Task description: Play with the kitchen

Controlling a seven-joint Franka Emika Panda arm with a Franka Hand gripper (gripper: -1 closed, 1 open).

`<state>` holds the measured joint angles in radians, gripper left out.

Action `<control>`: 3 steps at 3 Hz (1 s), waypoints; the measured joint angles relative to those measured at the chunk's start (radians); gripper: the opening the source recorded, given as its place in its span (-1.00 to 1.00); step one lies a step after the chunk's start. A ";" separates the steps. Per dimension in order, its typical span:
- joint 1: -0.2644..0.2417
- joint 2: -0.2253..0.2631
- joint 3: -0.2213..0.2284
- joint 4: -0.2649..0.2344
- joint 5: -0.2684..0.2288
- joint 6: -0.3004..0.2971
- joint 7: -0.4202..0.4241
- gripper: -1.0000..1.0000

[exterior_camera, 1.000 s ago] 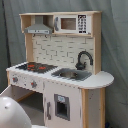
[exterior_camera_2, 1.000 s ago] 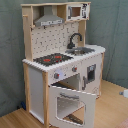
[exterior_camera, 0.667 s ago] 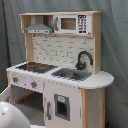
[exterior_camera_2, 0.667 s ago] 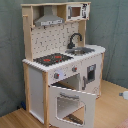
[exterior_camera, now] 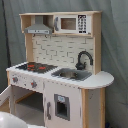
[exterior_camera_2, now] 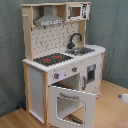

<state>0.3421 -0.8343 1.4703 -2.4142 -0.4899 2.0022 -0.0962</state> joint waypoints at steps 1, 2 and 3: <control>-0.012 -0.059 0.010 -0.022 0.042 0.038 -0.053 1.00; -0.028 -0.131 0.023 -0.049 0.092 0.085 -0.117 1.00; -0.043 -0.200 0.035 -0.075 0.140 0.129 -0.179 1.00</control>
<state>0.2994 -1.0339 1.5057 -2.4893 -0.3501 2.1314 -0.2750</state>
